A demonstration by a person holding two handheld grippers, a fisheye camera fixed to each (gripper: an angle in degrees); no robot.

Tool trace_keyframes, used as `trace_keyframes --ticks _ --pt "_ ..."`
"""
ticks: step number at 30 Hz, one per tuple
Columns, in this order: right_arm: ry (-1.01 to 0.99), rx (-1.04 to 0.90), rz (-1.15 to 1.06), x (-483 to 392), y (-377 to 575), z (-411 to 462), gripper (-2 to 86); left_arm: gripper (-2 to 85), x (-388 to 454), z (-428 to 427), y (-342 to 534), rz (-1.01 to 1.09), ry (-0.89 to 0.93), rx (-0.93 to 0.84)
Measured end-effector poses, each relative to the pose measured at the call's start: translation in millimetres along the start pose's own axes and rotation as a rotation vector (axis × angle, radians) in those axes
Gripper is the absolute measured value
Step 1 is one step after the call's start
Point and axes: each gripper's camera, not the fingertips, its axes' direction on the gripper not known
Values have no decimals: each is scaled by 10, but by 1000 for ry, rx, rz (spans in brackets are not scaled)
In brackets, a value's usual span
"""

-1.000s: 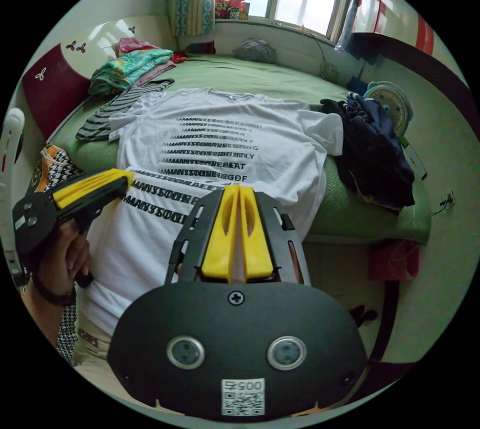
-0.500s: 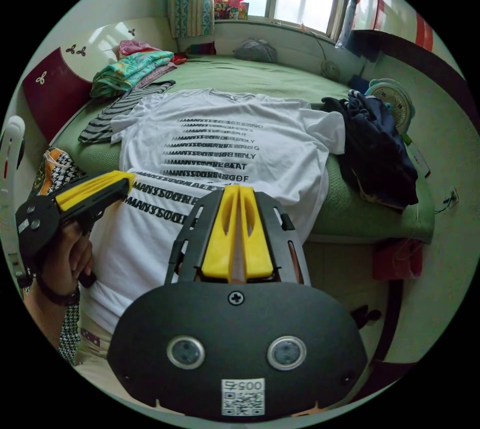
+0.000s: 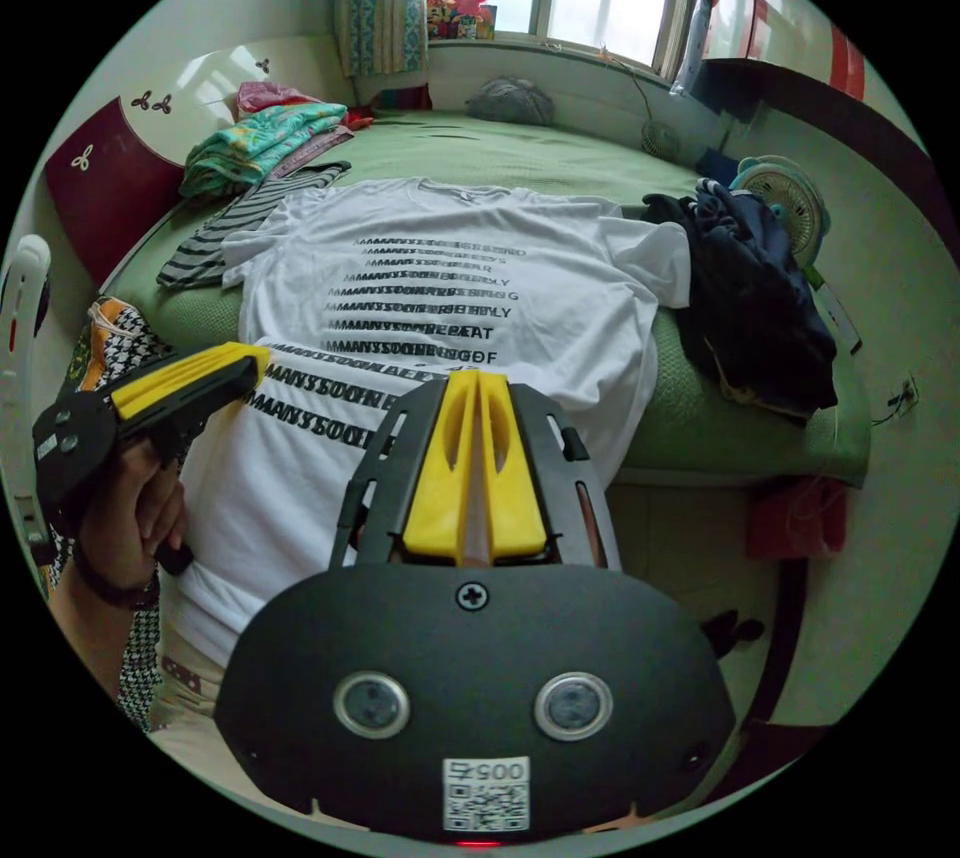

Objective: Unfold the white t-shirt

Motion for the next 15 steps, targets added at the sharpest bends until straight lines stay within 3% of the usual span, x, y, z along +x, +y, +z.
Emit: trace_keyframes --ticks 15 --pt "6 -2 -3 15 25 14 -10 -6 -2 -4 -2 -3 4 2"
